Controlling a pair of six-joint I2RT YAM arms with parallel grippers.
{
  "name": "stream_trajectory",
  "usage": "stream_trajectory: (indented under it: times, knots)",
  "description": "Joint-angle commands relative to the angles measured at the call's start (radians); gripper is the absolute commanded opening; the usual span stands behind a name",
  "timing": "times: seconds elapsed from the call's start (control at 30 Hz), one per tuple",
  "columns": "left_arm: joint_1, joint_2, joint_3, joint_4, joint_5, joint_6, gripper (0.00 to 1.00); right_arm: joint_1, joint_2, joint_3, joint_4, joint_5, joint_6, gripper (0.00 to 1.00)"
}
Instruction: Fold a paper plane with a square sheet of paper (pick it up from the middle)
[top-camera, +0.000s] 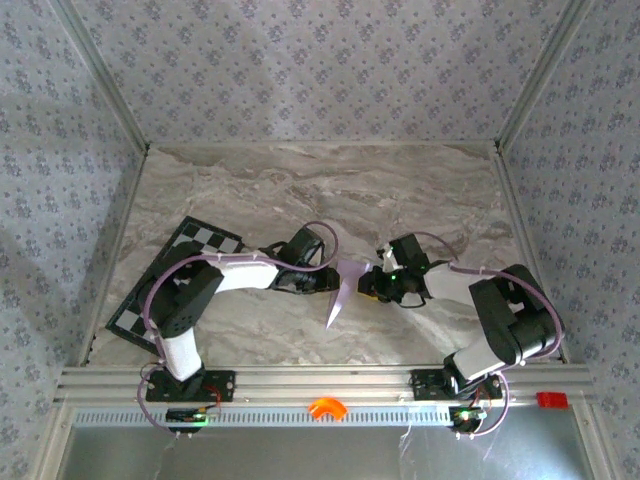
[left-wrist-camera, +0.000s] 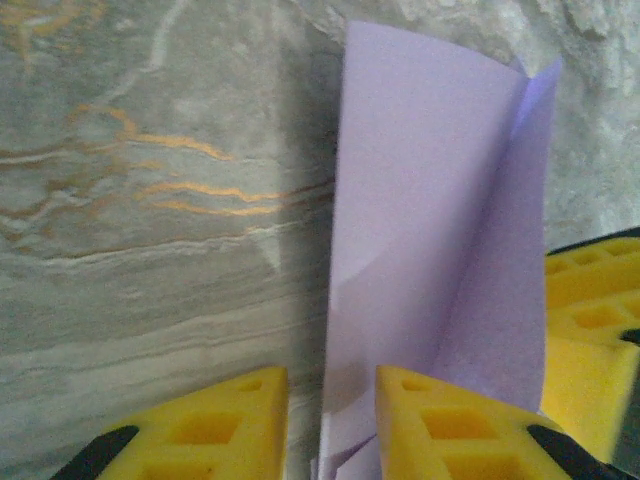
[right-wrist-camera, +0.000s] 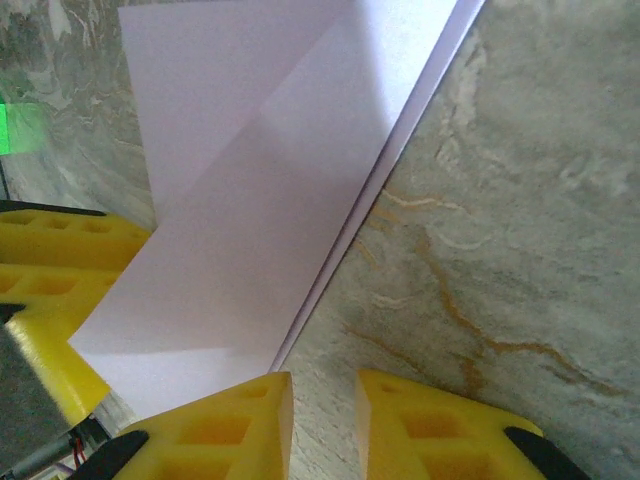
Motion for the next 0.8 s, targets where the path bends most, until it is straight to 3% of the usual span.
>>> stream_trajectory:
  times: [0.0,0.27,0.47,0.77]
  knots:
    - [-0.001,0.02,0.016,0.042,0.07,0.03,0.28,0.022,0.045,0.017,0.016,0.019,0.014,0.24]
    - [0.0,0.008,0.01,0.055,0.096,0.045,0.2,0.023,0.061,0.016,0.023,0.017,0.017,0.22]
    - [-0.002,-0.043,-0.018,0.066,0.064,0.048,0.07,0.014,0.019,0.012,0.018,0.001,0.031,0.23]
    - [-0.053,-0.211,-0.03,-0.126,-0.303,0.051,0.02,0.036,-0.166,0.034,-0.023,0.017,0.095,0.45]
